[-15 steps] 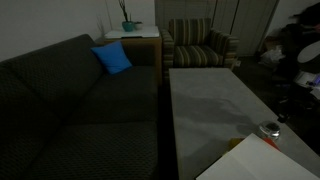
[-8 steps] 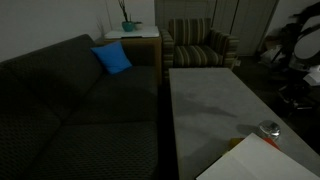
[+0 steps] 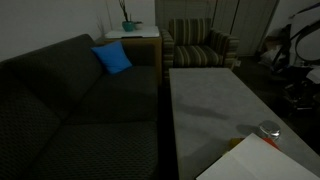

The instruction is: Place the lid of the silver container on the table, open the black book, then close the container

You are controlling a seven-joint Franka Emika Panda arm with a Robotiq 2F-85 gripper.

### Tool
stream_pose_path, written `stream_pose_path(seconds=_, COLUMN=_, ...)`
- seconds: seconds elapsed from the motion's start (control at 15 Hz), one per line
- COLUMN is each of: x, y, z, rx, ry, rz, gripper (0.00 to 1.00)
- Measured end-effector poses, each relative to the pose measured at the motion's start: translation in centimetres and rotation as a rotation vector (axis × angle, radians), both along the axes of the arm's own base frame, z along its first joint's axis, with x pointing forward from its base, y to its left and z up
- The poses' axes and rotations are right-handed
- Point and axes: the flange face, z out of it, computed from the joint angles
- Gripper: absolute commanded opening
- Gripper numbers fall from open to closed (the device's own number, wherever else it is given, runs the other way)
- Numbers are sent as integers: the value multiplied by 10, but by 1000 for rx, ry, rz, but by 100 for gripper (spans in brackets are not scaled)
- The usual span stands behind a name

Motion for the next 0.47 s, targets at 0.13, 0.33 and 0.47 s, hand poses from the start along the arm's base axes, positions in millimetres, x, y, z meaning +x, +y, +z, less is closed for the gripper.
stream_pose_path(seconds=0.13, x=-5, y=4, z=-1, rx=-31, ry=23, rz=4, gripper=89)
stream_pose_path(seconds=0.33, x=-11, y=8, z=-2, rx=-55, ry=43, rz=15, gripper=100)
stream_pose_path(seconds=0.47, x=-13, y=10, z=-3, rx=-60, ry=52, rz=25, gripper=100)
